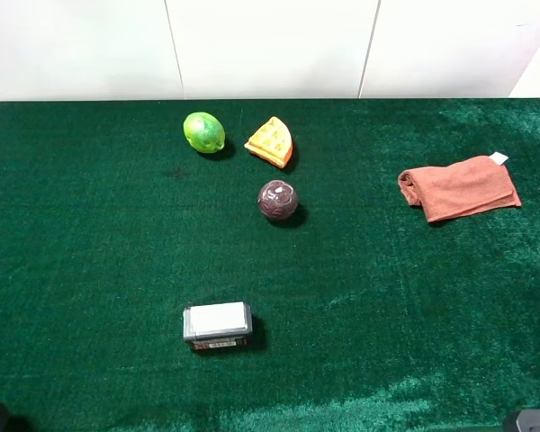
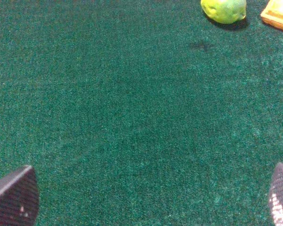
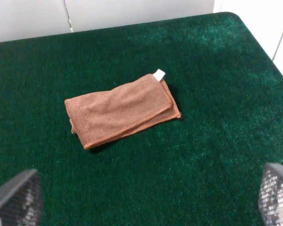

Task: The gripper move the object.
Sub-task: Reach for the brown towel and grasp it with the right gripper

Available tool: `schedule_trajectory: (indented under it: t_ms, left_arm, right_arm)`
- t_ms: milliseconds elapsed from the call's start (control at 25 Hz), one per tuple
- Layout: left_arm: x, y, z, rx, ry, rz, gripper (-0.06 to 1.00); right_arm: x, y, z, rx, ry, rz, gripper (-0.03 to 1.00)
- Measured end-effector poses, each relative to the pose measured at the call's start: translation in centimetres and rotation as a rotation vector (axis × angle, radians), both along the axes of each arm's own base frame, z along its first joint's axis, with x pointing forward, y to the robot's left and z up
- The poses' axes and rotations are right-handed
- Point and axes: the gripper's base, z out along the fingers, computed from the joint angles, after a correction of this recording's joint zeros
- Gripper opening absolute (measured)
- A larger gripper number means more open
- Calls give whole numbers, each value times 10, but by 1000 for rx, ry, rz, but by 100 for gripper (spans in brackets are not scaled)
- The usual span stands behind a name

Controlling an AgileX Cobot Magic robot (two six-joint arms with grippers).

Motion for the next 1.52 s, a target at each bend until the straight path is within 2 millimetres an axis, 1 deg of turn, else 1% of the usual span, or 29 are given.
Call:
schedule_trajectory:
  t_ms: [840,1000,1120,1320,1520]
  left_arm:
    - [0,0,0,0,0,0,99]
    - [0,0,0,0,0,0,99]
    - [0,0,0,0,0,0,99]
    - [0,0,0,0,0,0,99]
    - [0,0,0,0,0,0,99]
  right_arm:
    - [1,0,0,5,9,3,70]
    - [16,-1,2,11,98,3,70]
    - [30,0,9,27,168,9,70]
    - [58,-2,22,37,255,10,70]
    - [86,-4,29,43,319,9,70]
